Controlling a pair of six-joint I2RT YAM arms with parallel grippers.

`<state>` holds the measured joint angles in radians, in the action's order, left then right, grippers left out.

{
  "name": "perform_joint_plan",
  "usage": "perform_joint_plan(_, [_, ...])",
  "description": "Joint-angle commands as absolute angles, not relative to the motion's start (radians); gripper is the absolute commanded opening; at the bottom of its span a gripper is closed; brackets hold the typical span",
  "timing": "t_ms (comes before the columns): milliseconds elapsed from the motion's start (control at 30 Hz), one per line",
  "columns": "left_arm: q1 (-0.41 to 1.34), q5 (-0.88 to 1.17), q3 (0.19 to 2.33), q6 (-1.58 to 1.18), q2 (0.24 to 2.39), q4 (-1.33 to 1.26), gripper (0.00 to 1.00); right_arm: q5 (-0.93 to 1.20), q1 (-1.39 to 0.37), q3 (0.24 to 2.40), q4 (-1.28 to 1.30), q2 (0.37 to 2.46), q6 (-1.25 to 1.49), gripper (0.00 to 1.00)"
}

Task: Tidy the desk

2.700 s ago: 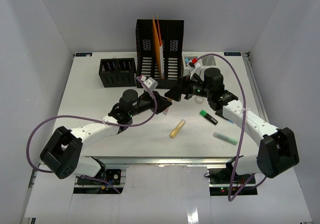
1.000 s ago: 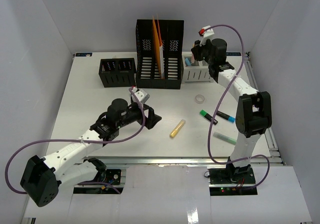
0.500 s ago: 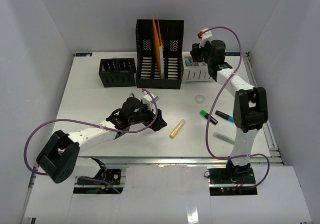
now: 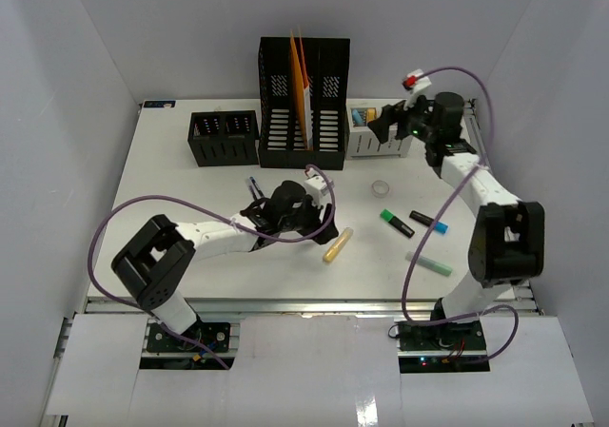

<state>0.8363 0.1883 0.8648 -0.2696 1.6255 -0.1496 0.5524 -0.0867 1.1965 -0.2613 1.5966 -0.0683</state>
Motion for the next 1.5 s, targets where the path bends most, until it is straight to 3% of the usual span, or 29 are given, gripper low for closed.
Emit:
perform_joint_plan(0, [0.904, 0.053, 0.993, -0.227, 1.712, -0.053, 0.75, 1.019, -0.012, 1.054, -0.181, 1.434, 0.004, 0.9])
perform_joint_plan(200, [0.966, -0.071, 1.127, -0.211, 1.846, 0.113, 0.71, 1.008, -0.012, 0.767, -0.087, 1.182, -0.104, 0.91])
perform_joint_plan(367, [1.006, -0.145, 1.207, -0.209, 1.916, 0.204, 0.69, 0.973, 0.021, 0.699, -0.109, 1.07, -0.134, 0.9])
perform_joint_plan(867, [1.062, -0.228, 1.239, -0.24, 1.911, 0.253, 0.35, 0.934, 0.08, 0.664, -0.07, 1.018, -0.169, 0.9])
perform_joint_plan(1100, [1.06, -0.206, 1.019, -0.321, 1.64, 0.009, 0.17, 0.86, 0.118, 0.694, -0.006, 1.073, -0.064, 0.9])
perform_joint_plan(1233, [1.058, -0.171, 0.858, -0.343, 1.496, -0.225, 0.11, 0.983, 0.104, 0.735, 0.063, 1.194, -0.028, 0.9])
perform_joint_plan(1467, [1.046, -0.146, 0.742, -0.33, 1.457, -0.537, 0.09, 0.907, -0.039, 0.769, 0.036, 1.245, 0.141, 0.91])
